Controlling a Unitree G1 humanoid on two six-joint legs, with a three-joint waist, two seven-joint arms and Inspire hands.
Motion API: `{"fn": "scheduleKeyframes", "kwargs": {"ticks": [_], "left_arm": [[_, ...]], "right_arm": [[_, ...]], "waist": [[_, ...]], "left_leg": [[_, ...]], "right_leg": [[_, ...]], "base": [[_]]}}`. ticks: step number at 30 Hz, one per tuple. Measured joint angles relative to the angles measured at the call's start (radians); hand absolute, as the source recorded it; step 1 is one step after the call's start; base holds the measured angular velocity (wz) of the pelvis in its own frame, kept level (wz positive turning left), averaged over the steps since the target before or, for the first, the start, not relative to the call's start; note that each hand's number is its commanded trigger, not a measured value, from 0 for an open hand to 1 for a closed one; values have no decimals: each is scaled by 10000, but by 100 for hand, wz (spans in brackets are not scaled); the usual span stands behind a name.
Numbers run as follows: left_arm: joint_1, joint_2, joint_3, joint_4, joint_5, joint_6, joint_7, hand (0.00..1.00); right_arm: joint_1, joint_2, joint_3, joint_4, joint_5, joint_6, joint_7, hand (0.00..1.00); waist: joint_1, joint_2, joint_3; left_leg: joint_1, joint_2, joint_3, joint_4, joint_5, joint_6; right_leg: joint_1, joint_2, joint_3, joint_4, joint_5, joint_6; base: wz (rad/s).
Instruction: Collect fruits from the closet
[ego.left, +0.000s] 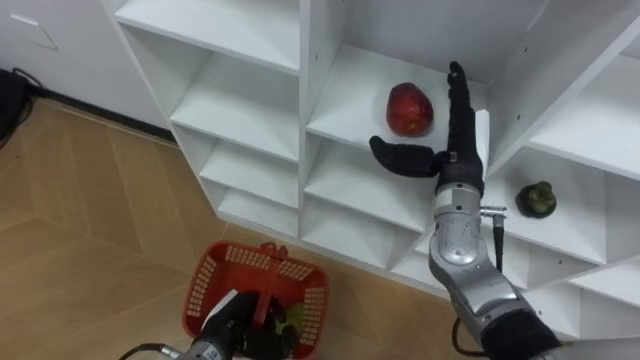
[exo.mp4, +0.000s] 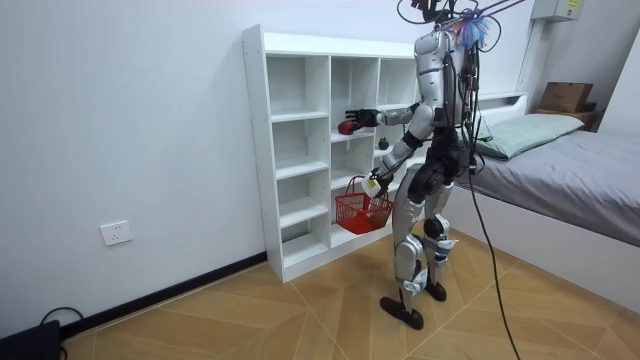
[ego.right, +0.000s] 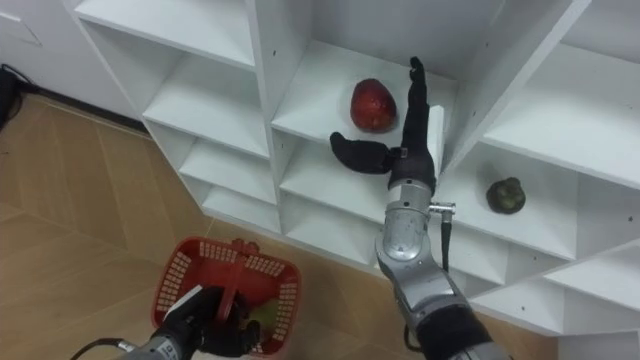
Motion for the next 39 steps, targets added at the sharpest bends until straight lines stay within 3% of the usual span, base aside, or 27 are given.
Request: {"fn": "scheduleKeyframes", "kwargs": {"ticks": [27, 39], "left_arm": [[-280, -5, -278, 304, -9, 4, 430, 100], [-289, -392, -278, 374, -23, 263, 602, 100]], "right_arm": [[-96, -8, -19, -47, 55, 108, -78, 0], [-301, -11, -274, 584, -14, 129, 18, 0]], "waist": [[63, -52, 40], [51, 65, 118]], "left_leg": [[-128, -114, 145, -135, 44, 75], [-96, -118, 98, -141, 47, 81]], "right_leg": [[-160, -152, -4, 85, -122, 96], [-145, -161, -7, 153, -122, 95]], "base": [[2], [0]]}}
